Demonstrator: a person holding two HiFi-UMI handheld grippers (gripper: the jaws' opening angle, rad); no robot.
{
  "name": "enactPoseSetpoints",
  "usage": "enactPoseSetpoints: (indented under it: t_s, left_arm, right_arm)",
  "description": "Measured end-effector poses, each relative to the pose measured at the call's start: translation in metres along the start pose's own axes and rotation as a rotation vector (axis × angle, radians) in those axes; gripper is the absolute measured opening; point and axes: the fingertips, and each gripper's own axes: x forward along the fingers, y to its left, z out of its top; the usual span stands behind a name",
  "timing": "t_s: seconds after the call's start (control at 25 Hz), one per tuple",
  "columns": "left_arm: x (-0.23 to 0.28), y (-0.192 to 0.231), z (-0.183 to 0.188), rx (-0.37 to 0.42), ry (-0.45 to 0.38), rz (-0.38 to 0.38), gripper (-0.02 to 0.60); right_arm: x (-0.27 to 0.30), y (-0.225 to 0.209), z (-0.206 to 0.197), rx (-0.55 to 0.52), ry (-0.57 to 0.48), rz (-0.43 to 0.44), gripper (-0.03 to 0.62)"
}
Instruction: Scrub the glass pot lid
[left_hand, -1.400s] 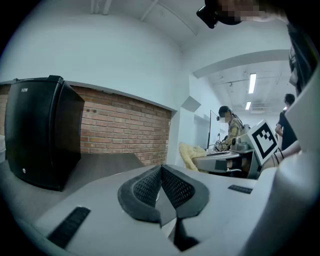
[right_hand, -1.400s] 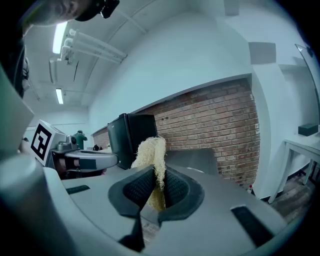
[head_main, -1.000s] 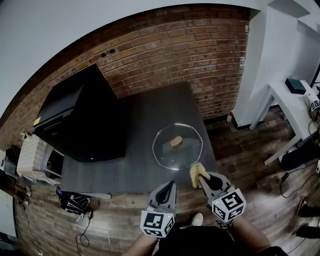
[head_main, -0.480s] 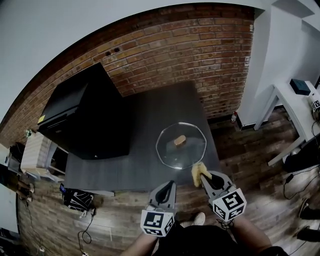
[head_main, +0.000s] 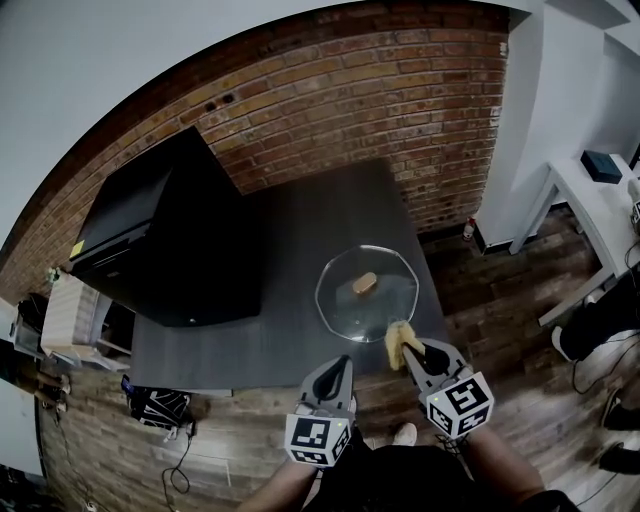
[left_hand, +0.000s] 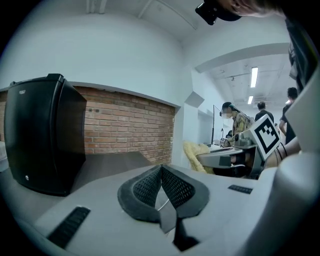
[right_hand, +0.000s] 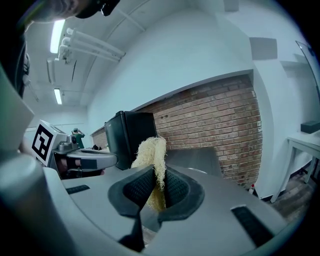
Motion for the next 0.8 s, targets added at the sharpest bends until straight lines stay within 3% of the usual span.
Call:
enactPoseSetpoints:
  t_s: [0.8]
  left_arm:
    - [0.104, 0.091, -0.073, 0.006, 0.234, -0.134, 0.034]
  right_arm:
    - [0.108, -0.024, -0.035, 0.073, 0.139, -0.141, 0.048]
